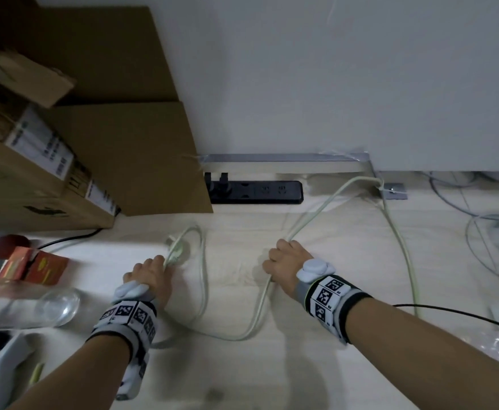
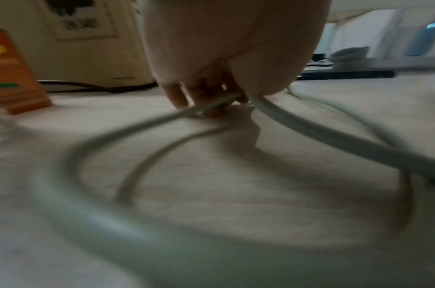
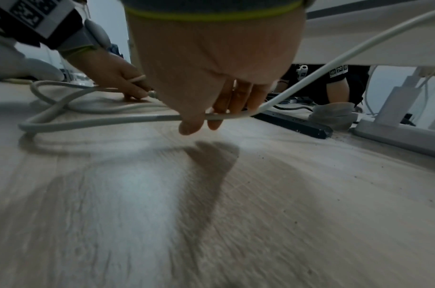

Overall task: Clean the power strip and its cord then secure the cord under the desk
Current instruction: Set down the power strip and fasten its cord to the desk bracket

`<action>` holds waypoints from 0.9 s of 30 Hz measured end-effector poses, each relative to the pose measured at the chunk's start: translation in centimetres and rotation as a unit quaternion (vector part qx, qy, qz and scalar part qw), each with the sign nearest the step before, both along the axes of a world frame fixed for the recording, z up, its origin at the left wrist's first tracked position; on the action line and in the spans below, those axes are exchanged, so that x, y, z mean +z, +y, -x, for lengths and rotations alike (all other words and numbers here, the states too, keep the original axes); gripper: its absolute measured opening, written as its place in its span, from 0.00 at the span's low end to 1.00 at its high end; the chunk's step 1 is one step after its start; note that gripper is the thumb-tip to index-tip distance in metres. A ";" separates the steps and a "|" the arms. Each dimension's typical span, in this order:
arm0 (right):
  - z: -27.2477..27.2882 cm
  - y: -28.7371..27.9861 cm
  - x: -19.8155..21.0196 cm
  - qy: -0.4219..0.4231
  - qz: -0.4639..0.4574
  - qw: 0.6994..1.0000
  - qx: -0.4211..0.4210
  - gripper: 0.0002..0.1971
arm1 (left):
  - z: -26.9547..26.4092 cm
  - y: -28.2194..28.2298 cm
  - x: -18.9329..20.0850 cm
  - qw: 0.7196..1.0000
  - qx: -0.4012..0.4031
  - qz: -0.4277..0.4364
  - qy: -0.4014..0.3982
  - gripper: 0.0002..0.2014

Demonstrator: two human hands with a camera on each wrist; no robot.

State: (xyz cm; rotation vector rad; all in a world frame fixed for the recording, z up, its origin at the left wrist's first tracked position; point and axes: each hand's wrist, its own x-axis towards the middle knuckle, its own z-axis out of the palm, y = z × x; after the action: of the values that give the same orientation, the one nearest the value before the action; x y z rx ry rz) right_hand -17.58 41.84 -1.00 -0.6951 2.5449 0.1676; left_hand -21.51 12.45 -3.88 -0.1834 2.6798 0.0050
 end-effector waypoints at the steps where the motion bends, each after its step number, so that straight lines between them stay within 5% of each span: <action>1: 0.0 0.1 0.1 0.021 0.028 0.999 0.011 0.12 | 0.1 0.7 -0.1 0.999 -0.012 -0.034 -0.025 0.09; 3: -0.1 0.2 0.1 0.077 0.073 0.994 0.029 0.11 | 0.2 2.7 -0.9 0.995 -0.053 -0.072 -0.053 0.08; 6: 0.1 1.3 -0.3 0.077 0.107 0.991 0.010 0.24 | 0.8 7.6 0.1 0.982 -0.140 -0.125 -0.033 0.06; 11: 0.7 1.8 0.9 0.053 0.134 0.978 -0.150 0.45 | 3.9 15.9 2.2 0.958 -0.228 -0.171 0.017 0.07; 13: 1.3 1.6 0.4 0.057 0.126 0.968 -0.210 0.42 | 5.3 17.2 1.7 0.956 -0.205 -0.209 -0.001 0.07; 17: 2.8 1.9 -1.2 0.101 0.103 0.950 -0.278 0.18 | 5.5 17.1 0.2 0.945 -0.226 -0.236 0.008 0.28; 22: 4.8 2.1 -1.3 0.073 0.078 0.950 -0.293 0.27 | 3.5 16.3 1.4 0.938 -0.313 -0.150 0.024 0.50; 24: 4.8 1.7 -0.9 0.079 0.091 0.945 -0.303 0.21 | 2.6 16.0 2.0 0.936 -0.328 -0.123 0.033 0.49; 27: 3.9 2.0 -0.4 0.112 0.138 0.947 -0.267 0.23 | 0.2 15.4 2.3 0.912 -0.387 -0.116 0.069 0.31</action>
State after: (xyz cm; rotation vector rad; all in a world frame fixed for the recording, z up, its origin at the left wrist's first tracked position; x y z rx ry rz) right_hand -21.45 43.80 -1.44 -0.0574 2.9035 -0.3158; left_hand -21.74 27.90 -1.53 0.9839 2.6691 0.0915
